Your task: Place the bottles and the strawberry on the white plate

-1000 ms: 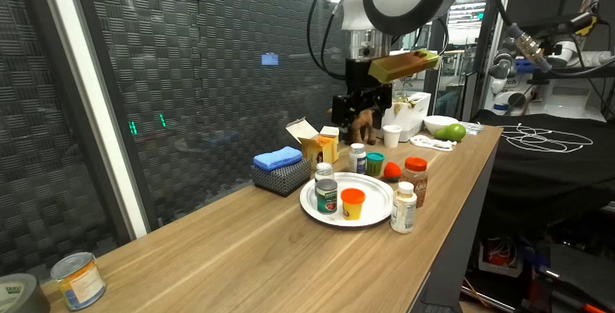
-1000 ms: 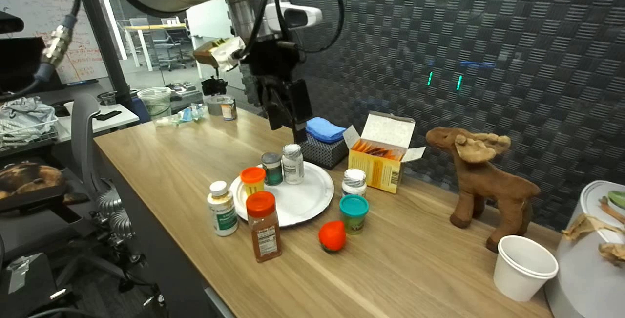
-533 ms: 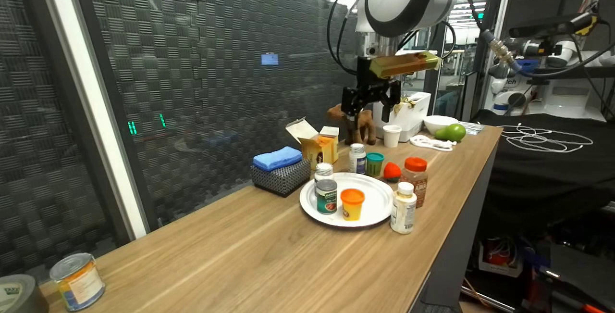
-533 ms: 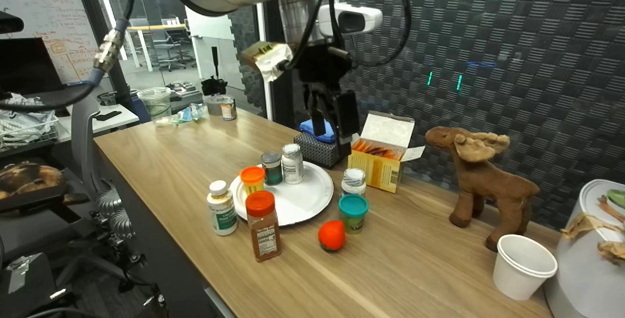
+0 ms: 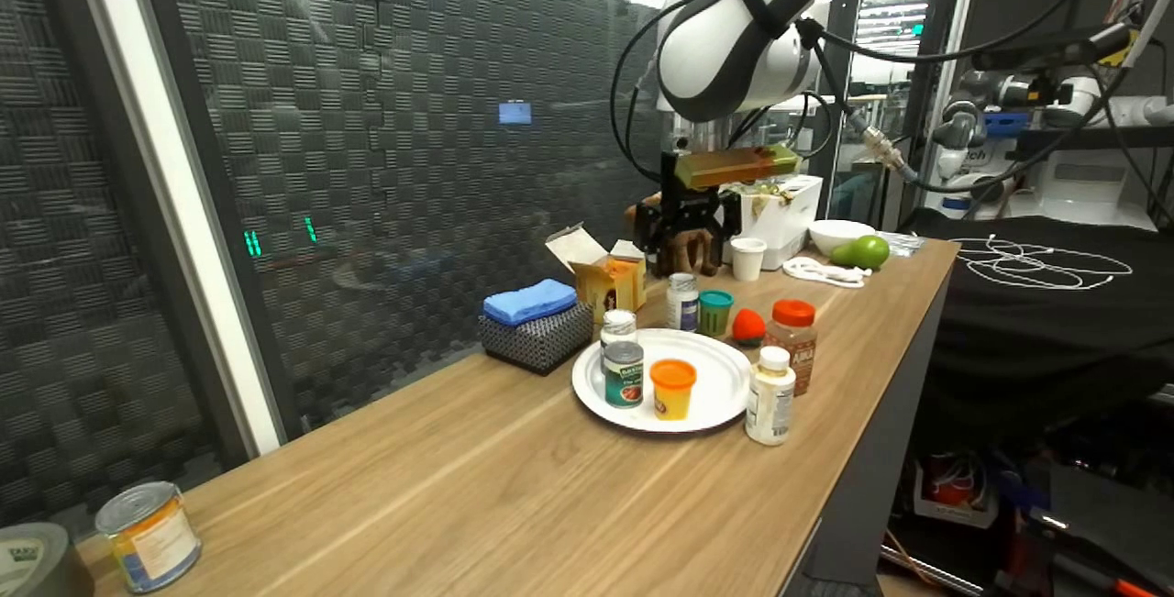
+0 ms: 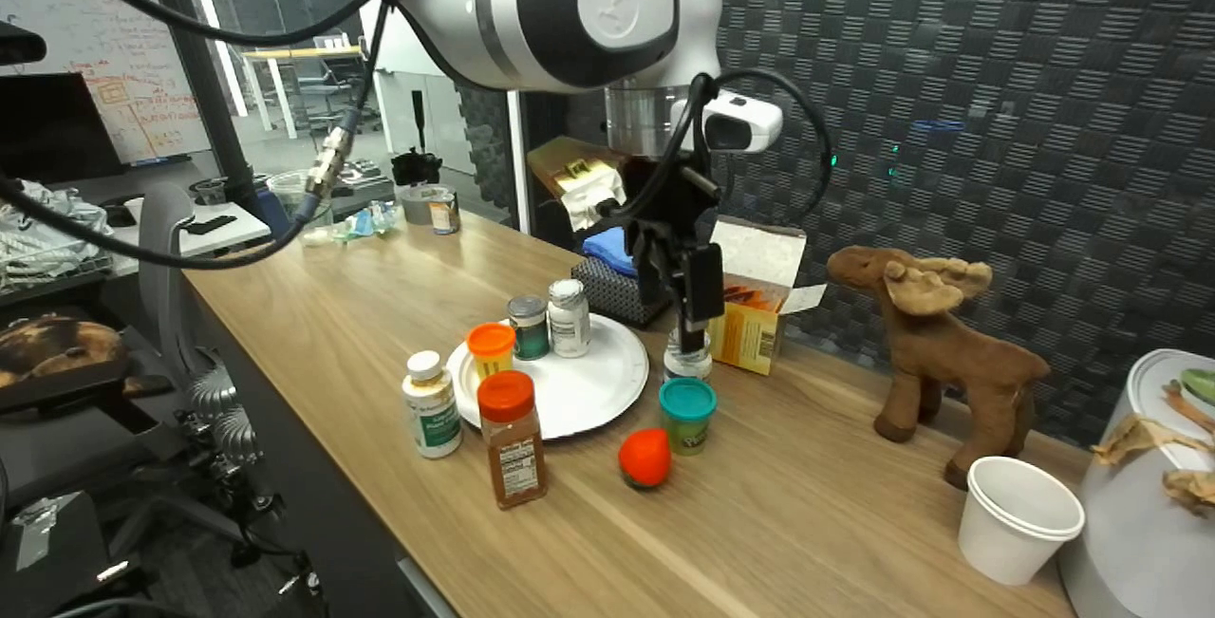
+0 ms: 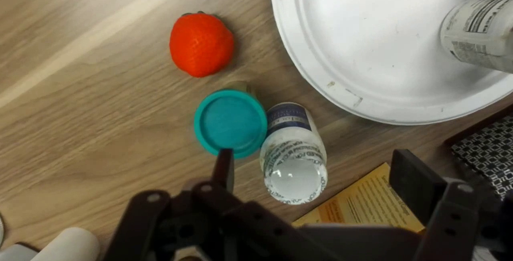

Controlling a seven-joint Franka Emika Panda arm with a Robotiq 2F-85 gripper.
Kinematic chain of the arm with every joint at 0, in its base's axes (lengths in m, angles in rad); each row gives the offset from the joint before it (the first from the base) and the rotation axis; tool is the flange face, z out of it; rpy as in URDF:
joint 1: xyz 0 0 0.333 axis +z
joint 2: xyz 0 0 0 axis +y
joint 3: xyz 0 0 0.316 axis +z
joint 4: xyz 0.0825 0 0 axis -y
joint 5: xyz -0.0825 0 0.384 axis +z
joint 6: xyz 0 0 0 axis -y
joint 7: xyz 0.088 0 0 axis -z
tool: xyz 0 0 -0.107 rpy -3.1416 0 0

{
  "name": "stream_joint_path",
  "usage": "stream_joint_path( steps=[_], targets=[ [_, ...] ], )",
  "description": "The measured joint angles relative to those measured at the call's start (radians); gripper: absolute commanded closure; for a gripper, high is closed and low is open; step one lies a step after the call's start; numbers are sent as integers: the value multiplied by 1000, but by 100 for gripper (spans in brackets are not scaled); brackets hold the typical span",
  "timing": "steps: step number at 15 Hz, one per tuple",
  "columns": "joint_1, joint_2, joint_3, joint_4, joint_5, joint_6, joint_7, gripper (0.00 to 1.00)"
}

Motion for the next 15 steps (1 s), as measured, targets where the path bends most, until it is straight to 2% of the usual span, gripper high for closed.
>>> stream_joint_path(
  steps=[3, 4, 5, 11, 12, 15],
  targets=[
    [-1, 49, -9, 35, 4, 0, 0, 0],
    [-2, 61, -13, 44, 6, 0, 0, 25],
    [-2, 71, -16, 54, 7, 0, 0, 26],
    [-5, 102, -18, 91, 11, 1, 0, 74],
    [-4, 100, -17, 92, 11, 1, 0, 80],
    [10, 83, -15, 91, 11, 0, 1, 80]
  ],
)
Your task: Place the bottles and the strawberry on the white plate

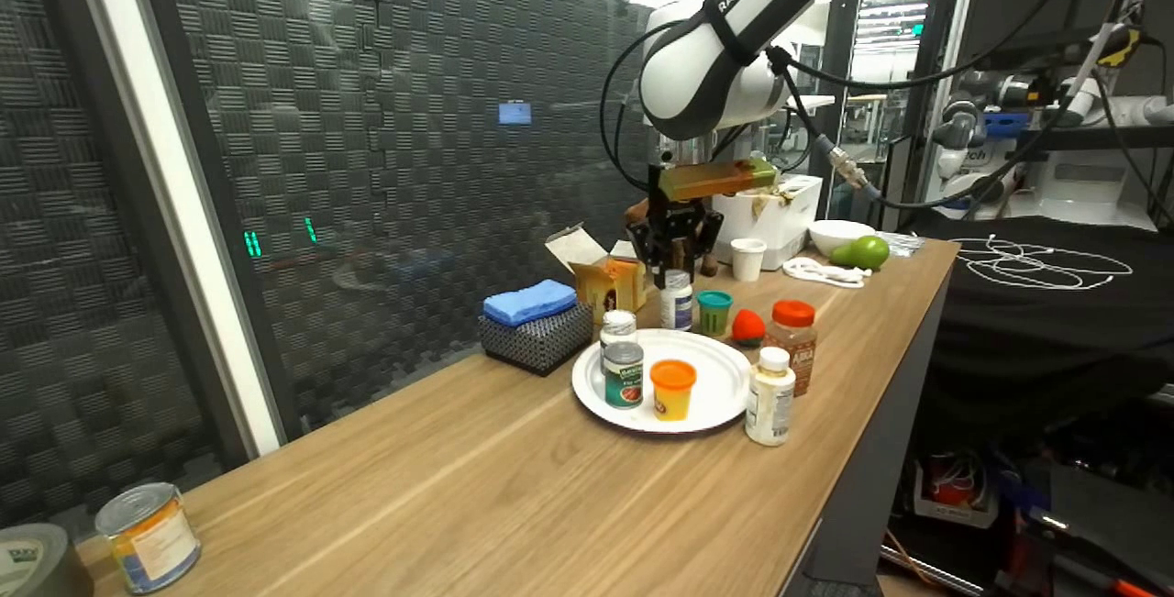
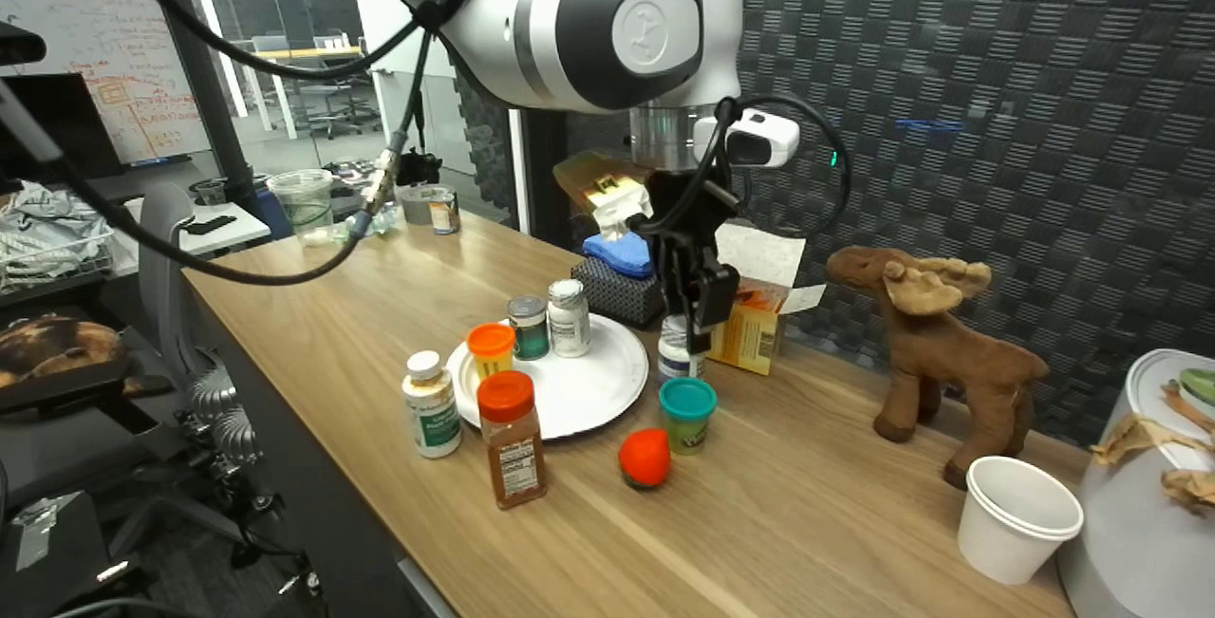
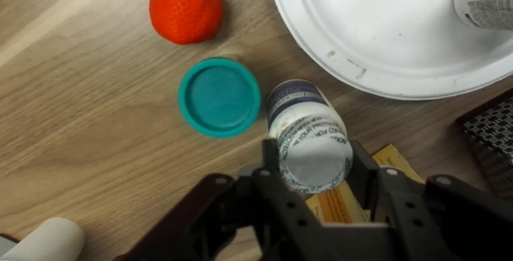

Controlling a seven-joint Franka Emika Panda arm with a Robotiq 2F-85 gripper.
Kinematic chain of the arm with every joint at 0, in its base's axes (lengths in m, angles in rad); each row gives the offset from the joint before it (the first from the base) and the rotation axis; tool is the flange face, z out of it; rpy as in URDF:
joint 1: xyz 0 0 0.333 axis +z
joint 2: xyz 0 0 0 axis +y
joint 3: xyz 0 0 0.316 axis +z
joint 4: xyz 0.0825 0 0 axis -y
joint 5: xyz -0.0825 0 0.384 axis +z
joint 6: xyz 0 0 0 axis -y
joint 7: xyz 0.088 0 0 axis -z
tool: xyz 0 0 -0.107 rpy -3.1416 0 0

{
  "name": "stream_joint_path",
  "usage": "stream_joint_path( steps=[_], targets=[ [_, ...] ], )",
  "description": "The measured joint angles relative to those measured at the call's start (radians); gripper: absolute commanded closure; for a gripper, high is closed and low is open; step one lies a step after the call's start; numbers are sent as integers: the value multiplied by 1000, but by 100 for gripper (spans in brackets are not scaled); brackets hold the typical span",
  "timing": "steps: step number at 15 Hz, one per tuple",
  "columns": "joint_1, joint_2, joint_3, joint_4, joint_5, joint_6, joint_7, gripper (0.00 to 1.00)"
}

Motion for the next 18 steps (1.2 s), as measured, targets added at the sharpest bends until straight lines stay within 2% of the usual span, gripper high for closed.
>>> stream_joint_path(
  steps=[4, 9, 13, 18],
  targets=[
    [45, -55, 2, -26, -1, -17, 5, 80],
    [112, -176, 28, -128, -6, -38, 20, 80],
    [120, -202, 52, -189, -2, -38, 23, 80],
    [119, -196, 48, -218, -14, -28, 31, 80]
  ],
)
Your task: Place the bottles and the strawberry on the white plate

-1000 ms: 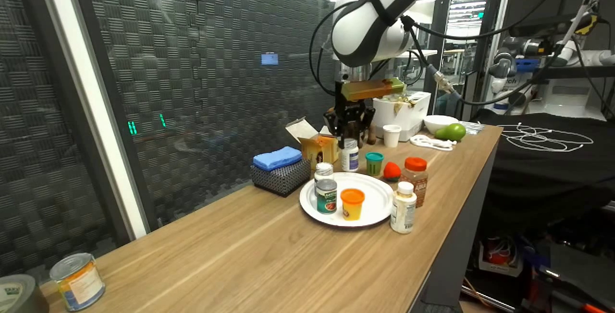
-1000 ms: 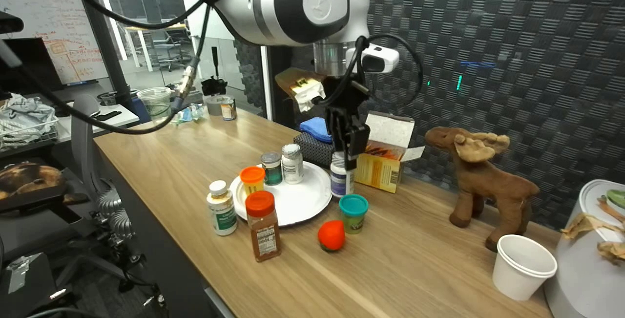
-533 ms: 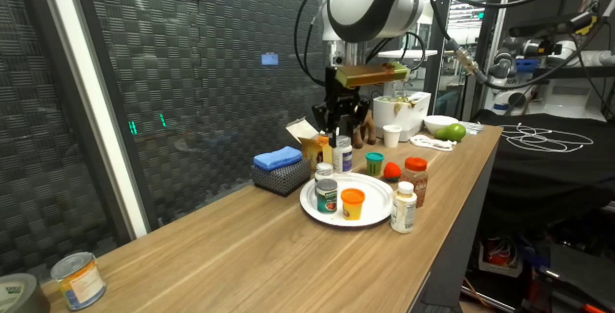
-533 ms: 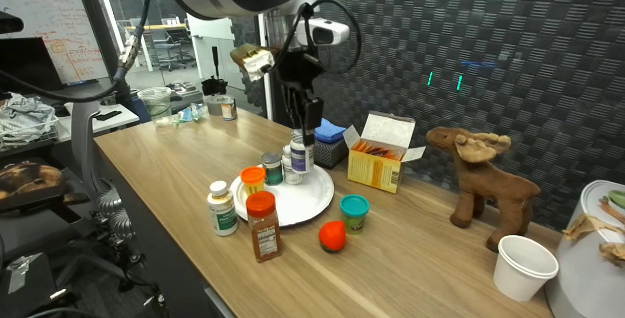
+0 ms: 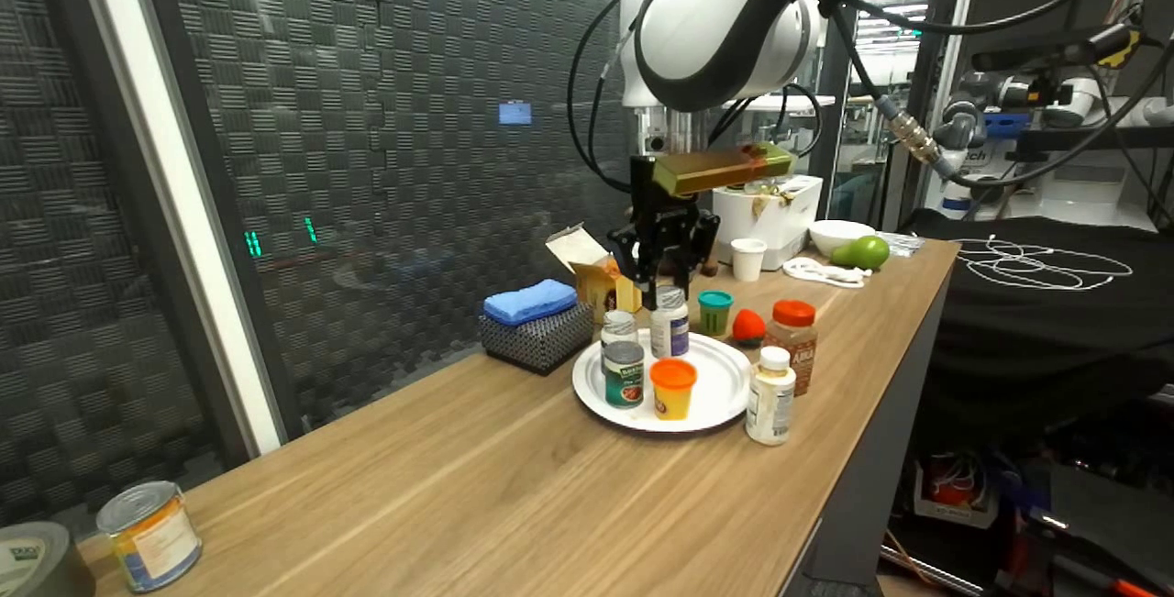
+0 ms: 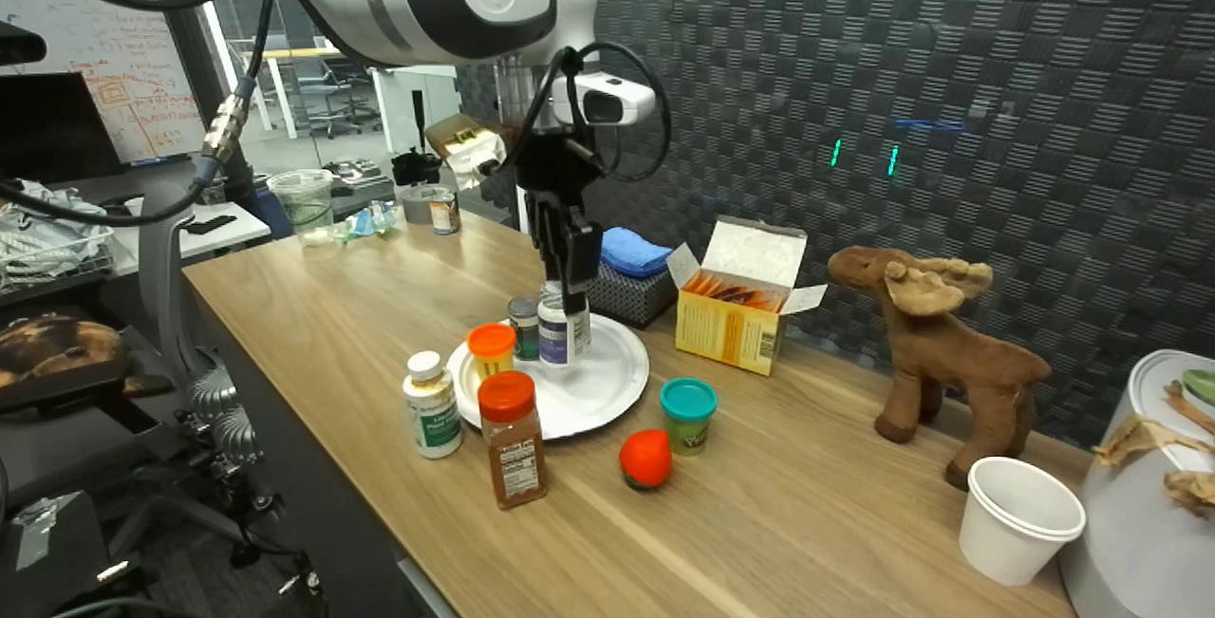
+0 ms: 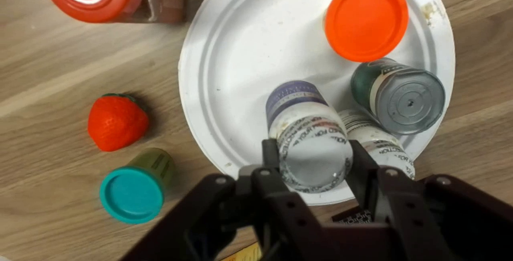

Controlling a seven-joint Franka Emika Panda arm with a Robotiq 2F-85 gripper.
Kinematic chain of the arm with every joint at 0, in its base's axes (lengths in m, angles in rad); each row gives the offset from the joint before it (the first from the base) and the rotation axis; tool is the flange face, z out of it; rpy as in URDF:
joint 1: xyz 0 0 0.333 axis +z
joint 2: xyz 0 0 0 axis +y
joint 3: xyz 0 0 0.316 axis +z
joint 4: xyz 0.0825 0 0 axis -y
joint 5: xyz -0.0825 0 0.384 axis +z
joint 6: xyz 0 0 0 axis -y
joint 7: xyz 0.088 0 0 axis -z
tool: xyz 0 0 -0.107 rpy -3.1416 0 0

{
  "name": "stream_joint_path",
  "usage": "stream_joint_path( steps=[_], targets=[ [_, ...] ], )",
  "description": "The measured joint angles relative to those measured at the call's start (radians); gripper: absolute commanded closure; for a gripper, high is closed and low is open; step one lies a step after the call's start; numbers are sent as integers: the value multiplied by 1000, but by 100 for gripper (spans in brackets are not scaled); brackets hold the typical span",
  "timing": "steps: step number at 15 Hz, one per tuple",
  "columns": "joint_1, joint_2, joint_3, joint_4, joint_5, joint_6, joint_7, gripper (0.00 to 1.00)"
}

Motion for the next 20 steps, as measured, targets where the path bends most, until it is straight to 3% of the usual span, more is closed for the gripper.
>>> stream_joint_path(
  steps=[7, 15, 16, 17, 20],
  targets=[
    [-18, 13, -17, 4, 1, 77, 38, 80],
    [-37, 127, -11, 97, 58, 89, 36, 80],
    [-37, 139, -8, 113, 62, 89, 36, 52],
    [-37, 149, -6, 127, 63, 89, 36, 30],
    [-33, 165, -4, 150, 64, 86, 36, 21]
  ],
)
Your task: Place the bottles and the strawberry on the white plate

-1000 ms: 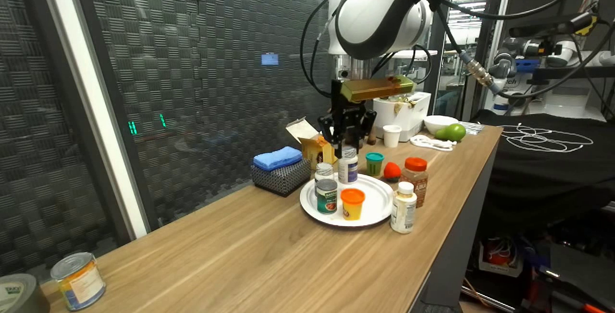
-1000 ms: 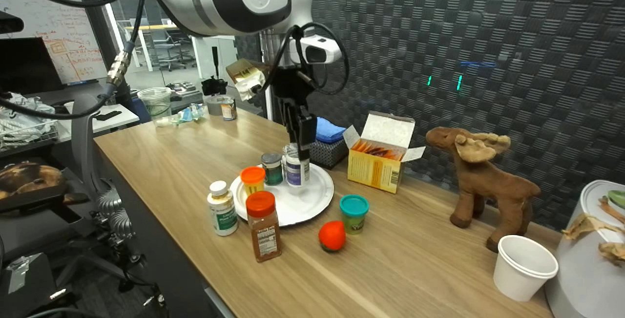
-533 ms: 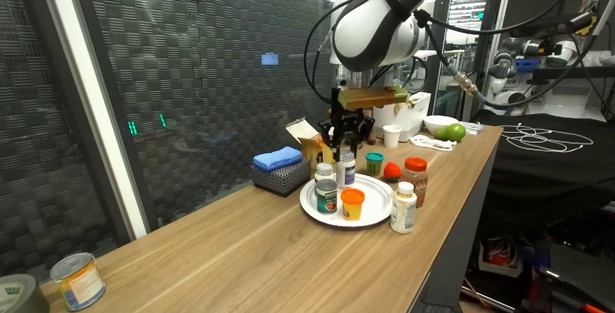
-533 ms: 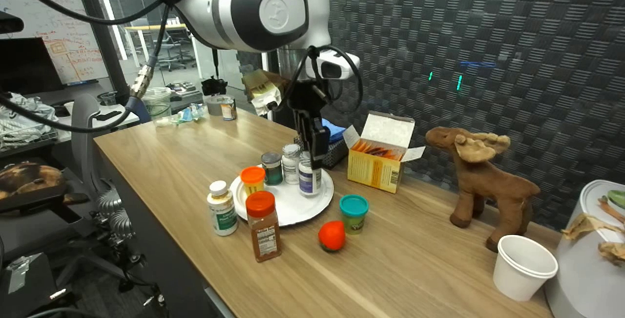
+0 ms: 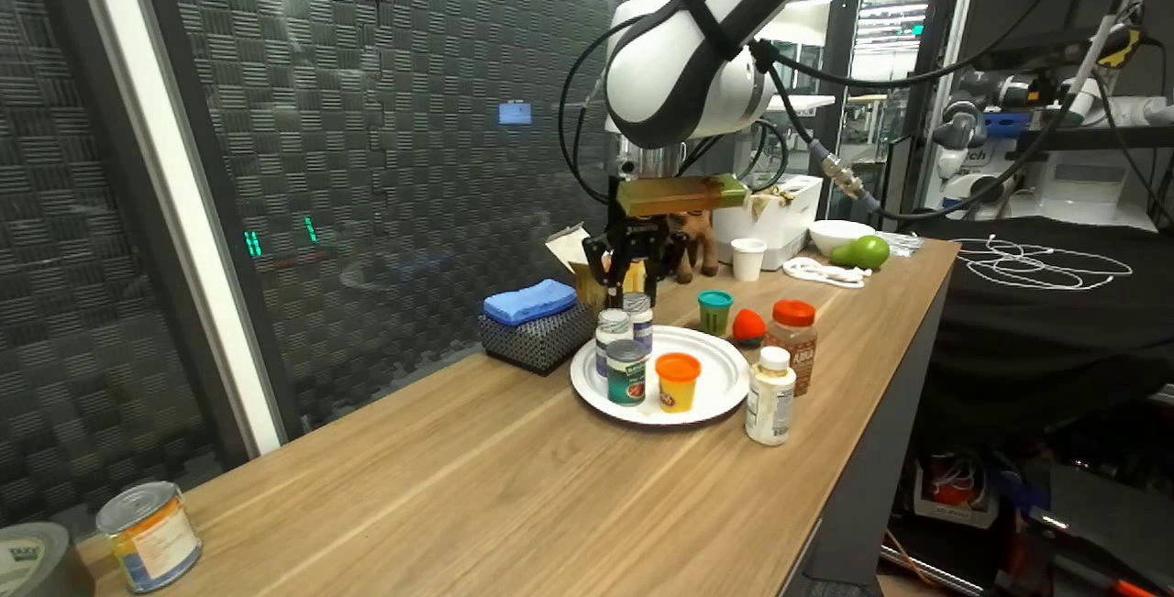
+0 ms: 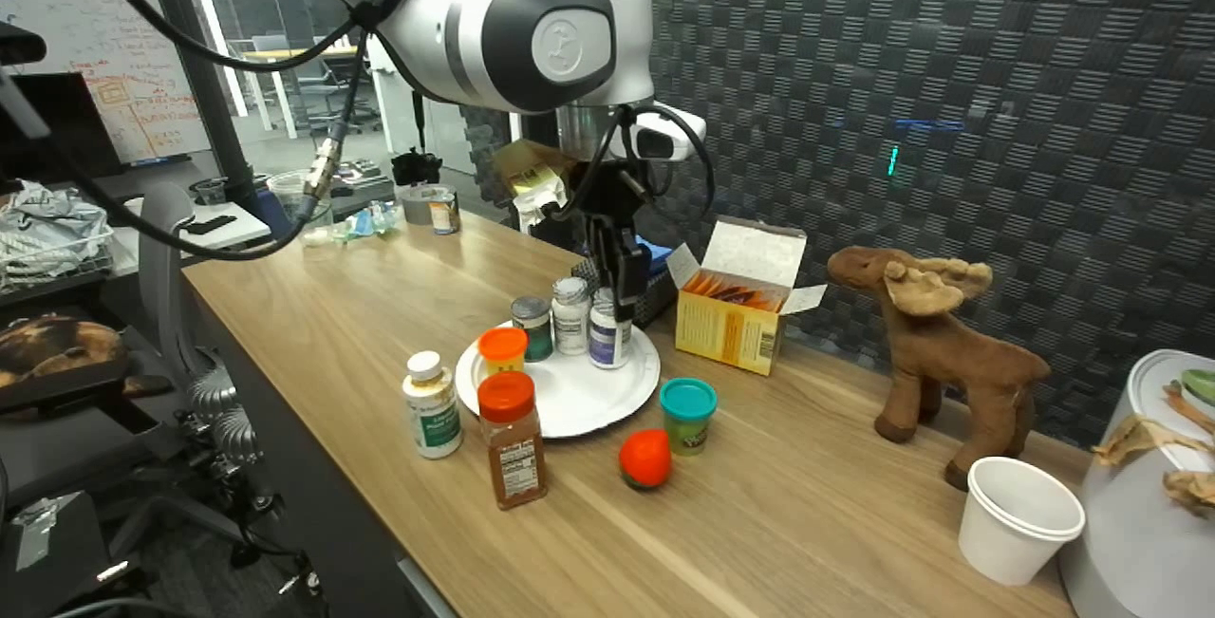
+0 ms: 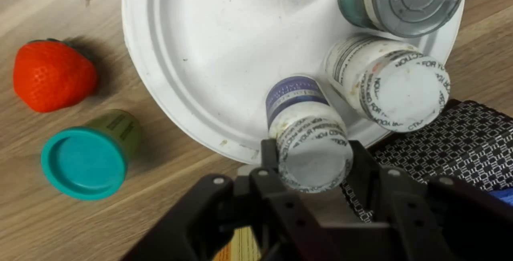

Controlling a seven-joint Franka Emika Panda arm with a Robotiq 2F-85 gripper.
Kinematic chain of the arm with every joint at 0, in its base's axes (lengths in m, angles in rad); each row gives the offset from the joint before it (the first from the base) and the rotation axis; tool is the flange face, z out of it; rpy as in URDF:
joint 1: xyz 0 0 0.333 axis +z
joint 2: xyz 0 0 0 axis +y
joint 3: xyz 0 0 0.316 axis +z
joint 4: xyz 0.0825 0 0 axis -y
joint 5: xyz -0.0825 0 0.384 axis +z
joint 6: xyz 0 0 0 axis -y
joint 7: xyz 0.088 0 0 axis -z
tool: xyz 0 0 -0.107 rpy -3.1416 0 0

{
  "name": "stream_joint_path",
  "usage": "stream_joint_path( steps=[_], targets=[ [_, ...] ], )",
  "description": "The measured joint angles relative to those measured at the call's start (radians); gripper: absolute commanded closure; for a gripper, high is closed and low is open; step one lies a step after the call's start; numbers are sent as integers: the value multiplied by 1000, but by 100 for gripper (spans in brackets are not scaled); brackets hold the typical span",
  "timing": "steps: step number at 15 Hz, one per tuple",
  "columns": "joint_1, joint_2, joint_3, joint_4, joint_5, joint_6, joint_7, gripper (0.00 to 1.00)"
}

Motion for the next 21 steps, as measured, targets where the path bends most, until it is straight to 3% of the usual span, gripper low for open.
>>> stream_joint_path(
  steps=[3, 7, 15, 21],
  targets=[
    [3, -2, 1, -7, 0, -3, 0, 1],
    [3, -51, -10, -63, 0, -2, 9, 0],
    [-44, -223, -97, -248, -17, 71, 40, 0],
    [-95, -203, -113, -243, -19, 110, 36, 0]
  ],
)
